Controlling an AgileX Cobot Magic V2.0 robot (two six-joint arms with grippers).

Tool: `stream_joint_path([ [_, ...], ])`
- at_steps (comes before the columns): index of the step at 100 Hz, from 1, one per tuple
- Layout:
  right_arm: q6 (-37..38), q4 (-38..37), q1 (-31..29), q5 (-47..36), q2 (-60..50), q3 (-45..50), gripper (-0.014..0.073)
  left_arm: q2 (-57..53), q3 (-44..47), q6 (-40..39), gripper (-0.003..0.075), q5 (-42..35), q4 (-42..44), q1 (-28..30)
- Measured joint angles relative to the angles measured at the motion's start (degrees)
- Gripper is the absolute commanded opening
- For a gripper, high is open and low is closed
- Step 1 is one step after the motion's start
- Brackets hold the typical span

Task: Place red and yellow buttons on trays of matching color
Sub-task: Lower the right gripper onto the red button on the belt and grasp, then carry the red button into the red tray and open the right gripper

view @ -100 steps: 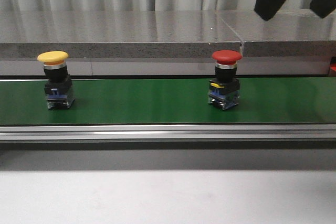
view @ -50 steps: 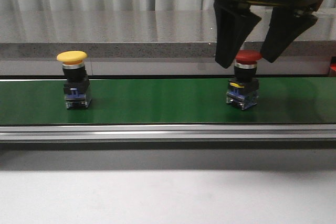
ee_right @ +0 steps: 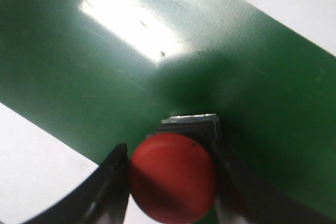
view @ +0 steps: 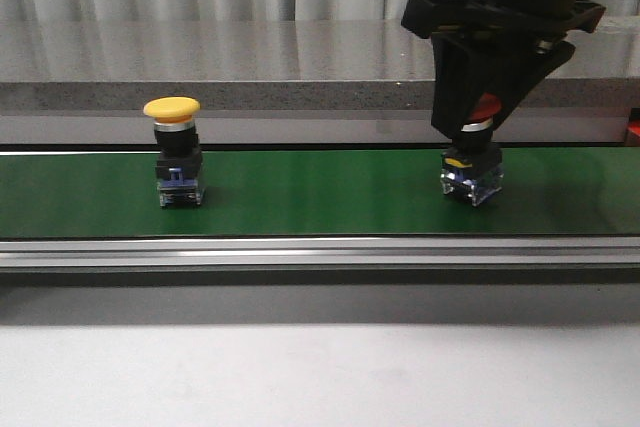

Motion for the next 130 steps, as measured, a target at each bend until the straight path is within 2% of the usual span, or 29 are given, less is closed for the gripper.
stream_joint_path([
  [11, 0.0, 0.0, -1.53, -0.97, -1.75, 0.0, 0.0216, 0.0, 0.0, 0.0, -0.0021, 0.0, 0.0, 0.0],
  [25, 0.0, 0.0, -6.42, -1.96, -4.48, 0.0, 0.0216, 0.0, 0.0, 0.0, -0.0021, 0.0, 0.0, 0.0],
  [65, 4.4, 0.0, -29.33, -5.59, -5.25, 0.0, 0.0216, 0.0, 0.0, 0.0, -0.0021, 0.0, 0.0, 0.0],
  [86, 7.11, 1.33, -38.71, -7.71, -2.84, 0.0, 0.0216, 0.0, 0.0, 0.0, -0.0021, 0.0, 0.0, 0.0],
  [109, 8.53, 5.32, -43.87, -10.3, 1.66, -1.94, 0.0216, 0.0, 0.0, 0.0, -0.0021, 0.0, 0.0, 0.0],
  [130, 8.64, 6.88, -45.41, -11.64, 6.19, -6.3, 0.0216, 0.0, 0.0, 0.0, -0.0021, 0.0, 0.0, 0.0],
])
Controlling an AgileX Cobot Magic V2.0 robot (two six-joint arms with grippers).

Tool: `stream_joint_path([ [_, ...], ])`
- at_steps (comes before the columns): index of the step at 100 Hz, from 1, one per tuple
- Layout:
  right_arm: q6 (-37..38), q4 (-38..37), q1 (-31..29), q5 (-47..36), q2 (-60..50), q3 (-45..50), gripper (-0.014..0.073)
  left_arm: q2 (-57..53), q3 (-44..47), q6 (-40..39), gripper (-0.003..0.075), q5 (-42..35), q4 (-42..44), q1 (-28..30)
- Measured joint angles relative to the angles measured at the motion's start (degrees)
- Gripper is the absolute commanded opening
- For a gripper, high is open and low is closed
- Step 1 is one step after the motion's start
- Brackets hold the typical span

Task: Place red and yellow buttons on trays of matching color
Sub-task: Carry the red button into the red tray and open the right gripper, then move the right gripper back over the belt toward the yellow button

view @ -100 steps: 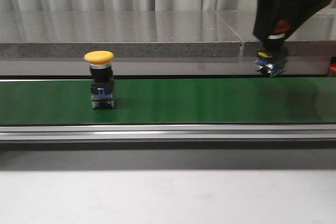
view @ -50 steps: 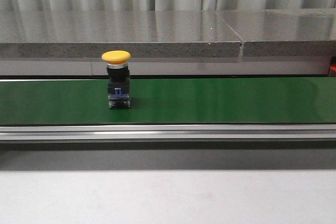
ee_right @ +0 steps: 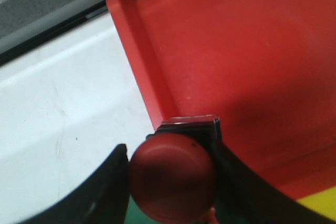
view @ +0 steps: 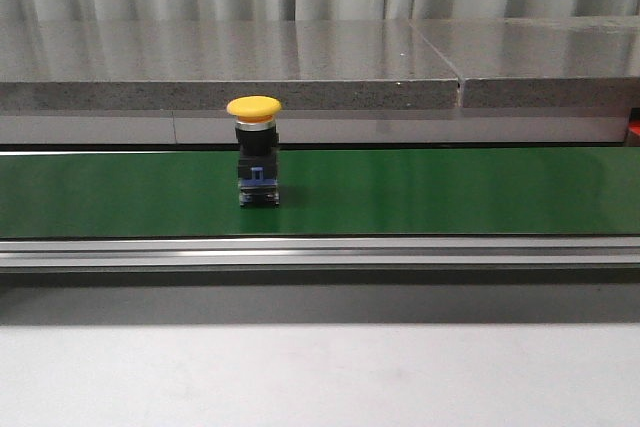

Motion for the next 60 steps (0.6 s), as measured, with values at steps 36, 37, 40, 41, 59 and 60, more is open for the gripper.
stream_joint_path([
  [36, 0.0, 3.84, -0.12, -5.61, 6.95, -2.58, 0.0216, 0.0, 0.0, 0.0, -0.0021, 0.0, 0.0, 0.0],
  [37, 0.0, 3.87, -0.12, -5.63, 7.13, -2.58, 0.0216, 0.0, 0.0, 0.0, -0.0021, 0.0, 0.0, 0.0],
  [40, 0.0, 4.23, -0.12, -6.04, 7.61, -2.58, 0.0216, 0.0, 0.0, 0.0, -0.0021, 0.0, 0.0, 0.0],
  [41, 0.0, 4.46, -0.12, -6.02, 7.72, -2.58, 0.0216, 0.0, 0.0, 0.0, -0.0021, 0.0, 0.0, 0.0],
  [59, 0.0, 5.05, -0.12, -6.83, 10.97, -2.6, 0.0216, 0.0, 0.0, 0.0, -0.0021, 0.0, 0.0, 0.0],
  [60, 0.0, 5.05, -0.12, -6.83, 10.95, -2.6, 0.0216, 0.0, 0.0, 0.0, -0.0021, 0.0, 0.0, 0.0],
])
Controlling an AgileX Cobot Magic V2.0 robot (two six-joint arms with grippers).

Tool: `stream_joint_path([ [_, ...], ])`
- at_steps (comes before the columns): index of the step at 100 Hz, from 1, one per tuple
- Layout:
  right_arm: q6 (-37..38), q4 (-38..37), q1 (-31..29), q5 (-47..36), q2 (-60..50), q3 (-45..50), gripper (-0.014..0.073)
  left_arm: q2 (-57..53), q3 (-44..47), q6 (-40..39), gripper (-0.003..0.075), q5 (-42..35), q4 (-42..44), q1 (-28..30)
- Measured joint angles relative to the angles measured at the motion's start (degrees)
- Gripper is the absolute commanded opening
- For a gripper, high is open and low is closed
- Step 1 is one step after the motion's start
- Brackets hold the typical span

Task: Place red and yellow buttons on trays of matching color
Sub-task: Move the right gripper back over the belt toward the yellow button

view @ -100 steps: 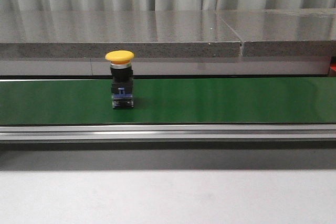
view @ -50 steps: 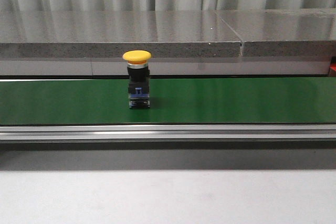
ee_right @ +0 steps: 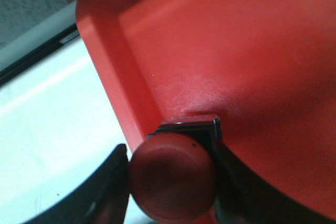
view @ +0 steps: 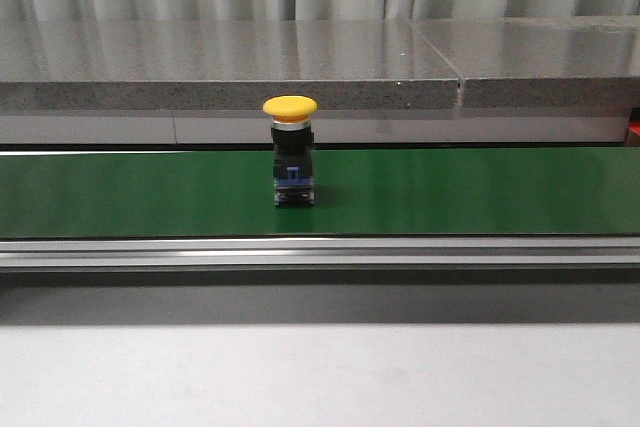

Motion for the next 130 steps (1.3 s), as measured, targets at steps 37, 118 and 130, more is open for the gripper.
stream_joint_path([
  [37, 0.03, 0.0, 0.0, -1.07, 0.61, 0.0, 0.0331, 0.0, 0.0, 0.0, -0.0021, 0.0, 0.0, 0.0],
  [118, -1.26, -0.96, 0.0, -0.6, -6.51, 2.4, 0.0542, 0.0, 0.0, 0.0, -0.0021, 0.0, 0.0, 0.0],
  [130, -1.38, -2.58, 0.0, -0.71, -9.93, 5.87, 0.0542, 0.0, 0.0, 0.0, -0.0021, 0.0, 0.0, 0.0],
])
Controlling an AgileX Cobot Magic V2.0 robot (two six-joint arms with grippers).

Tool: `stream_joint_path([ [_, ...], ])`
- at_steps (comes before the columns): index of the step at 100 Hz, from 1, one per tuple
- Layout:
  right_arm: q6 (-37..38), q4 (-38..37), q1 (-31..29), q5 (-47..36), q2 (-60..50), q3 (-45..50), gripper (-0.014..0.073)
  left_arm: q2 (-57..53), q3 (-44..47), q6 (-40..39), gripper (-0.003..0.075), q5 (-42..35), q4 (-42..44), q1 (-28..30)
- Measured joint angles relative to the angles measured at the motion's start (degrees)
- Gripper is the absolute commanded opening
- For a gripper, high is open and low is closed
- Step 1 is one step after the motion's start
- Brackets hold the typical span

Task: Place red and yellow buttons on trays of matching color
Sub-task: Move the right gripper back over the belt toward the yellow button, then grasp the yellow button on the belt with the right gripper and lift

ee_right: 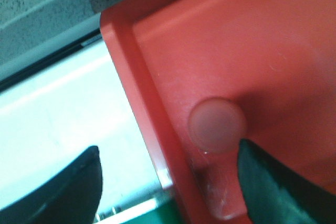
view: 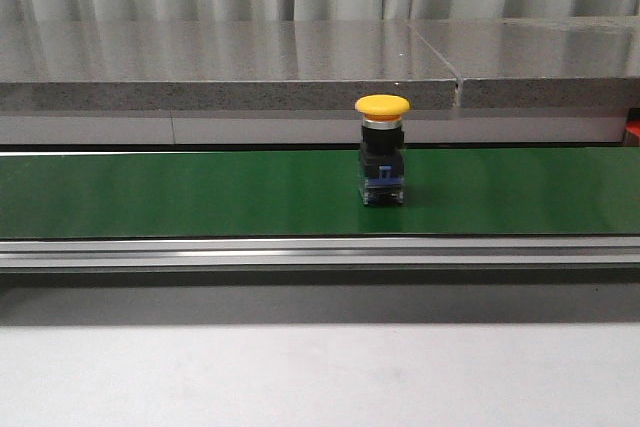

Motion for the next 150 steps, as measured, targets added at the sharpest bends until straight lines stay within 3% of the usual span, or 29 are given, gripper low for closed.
stream_joint_path([
  [18, -2.14, -0.92, 1.91, -0.85, -6.56, 5.02, 0.0557, 0.0, 0.0, 0.0, -0.0021, 0.0, 0.0, 0.0],
  [36, -4.49, -1.05, 6.41, 3.54, -10.95, 5.95, 0.0659, 0.0, 0.0, 0.0, -0.0021, 0.0, 0.0, 0.0],
  [69, -8.81, -1.33, 15.95, 18.12, -12.49, 6.21, 0.0656, 0.0, 0.0, 0.0, -0.0021, 0.0, 0.0, 0.0],
  [112, -19.4, -1.47, 29.03, 28.13, -12.49, 6.21, 0.0656, 0.0, 0.0, 0.0, -0.0021, 0.0, 0.0, 0.0],
  [150, -24.61, -1.47, 35.22, 24.77, -10.72, 6.21, 0.0656, 0.0, 0.0, 0.0, -0.0021, 0.0, 0.0, 0.0],
])
